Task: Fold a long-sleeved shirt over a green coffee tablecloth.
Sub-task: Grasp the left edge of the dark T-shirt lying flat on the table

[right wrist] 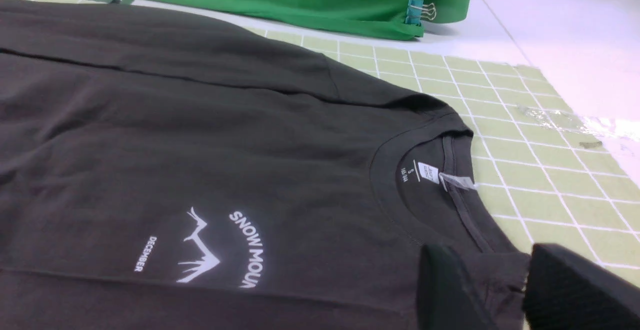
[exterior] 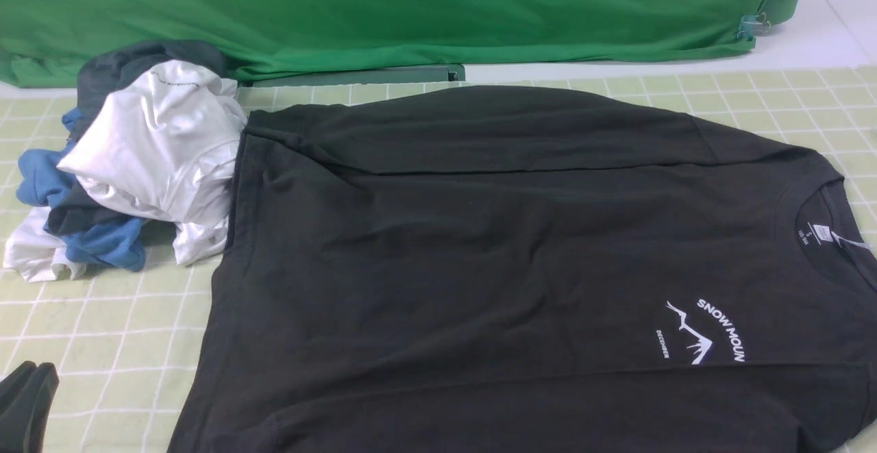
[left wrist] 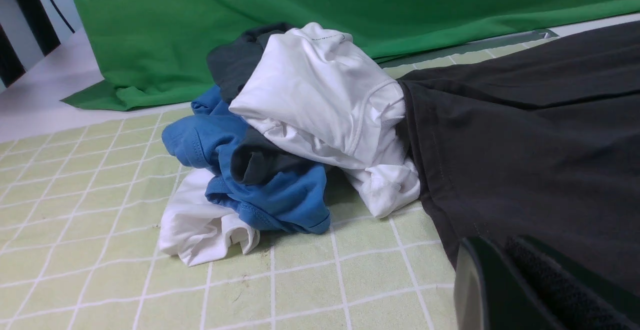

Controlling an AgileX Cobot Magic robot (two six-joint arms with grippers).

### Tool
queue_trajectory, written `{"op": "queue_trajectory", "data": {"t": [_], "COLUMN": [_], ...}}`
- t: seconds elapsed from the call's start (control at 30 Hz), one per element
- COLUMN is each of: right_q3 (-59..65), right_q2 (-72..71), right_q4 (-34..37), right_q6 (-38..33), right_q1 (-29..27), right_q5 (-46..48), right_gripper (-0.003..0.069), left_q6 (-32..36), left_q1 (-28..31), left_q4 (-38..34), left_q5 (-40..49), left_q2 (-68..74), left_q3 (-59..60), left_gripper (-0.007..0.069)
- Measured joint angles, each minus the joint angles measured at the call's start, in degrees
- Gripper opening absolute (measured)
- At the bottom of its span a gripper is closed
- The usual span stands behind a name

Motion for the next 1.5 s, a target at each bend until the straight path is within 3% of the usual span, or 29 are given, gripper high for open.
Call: {"op": "queue_trajectory", "data": {"t": [0.87,0.97,1.03,1.13,1.4,1.5], "right_q3": [0.0,0.0,0.0,0.0,0.0,0.0], "right_q2": [0.0,0.0,0.0,0.0,0.0,0.0], "right_q4": [0.0,0.0,0.0,0.0,0.0,0.0], "right_q6": [0.0,0.0,0.0,0.0,0.4,3.5], "right_q1": [0.0,0.0,0.0,0.0,0.0,0.0], "right_q5": [0.0,0.0,0.0,0.0,-2.4,-7.6], "right_gripper": [0.0241,0.0242,0.0244,0.0244,0.0245,0.0245], "left_q6": [-0.5,-3.0,-7.5,-11.0,-25.2,-27.9], "left_q1": [0.0,0.0,0.0,0.0,0.0,0.0], "left_q4": [-0.1,-4.8,-13.2,-18.2,-19.7,-19.8], "left_q5": [-2.0,-7.0,-14.9,-24.9,-53.0,-51.6], "left_q2": [0.0,0.0,0.0,0.0,0.0,-0.1], "left_q3": [0.0,0.0,0.0,0.0,-0.5,-4.8], "left_gripper": [0.0035,0.0035,0.0035,0.0035,0.0035,0.0035]}}
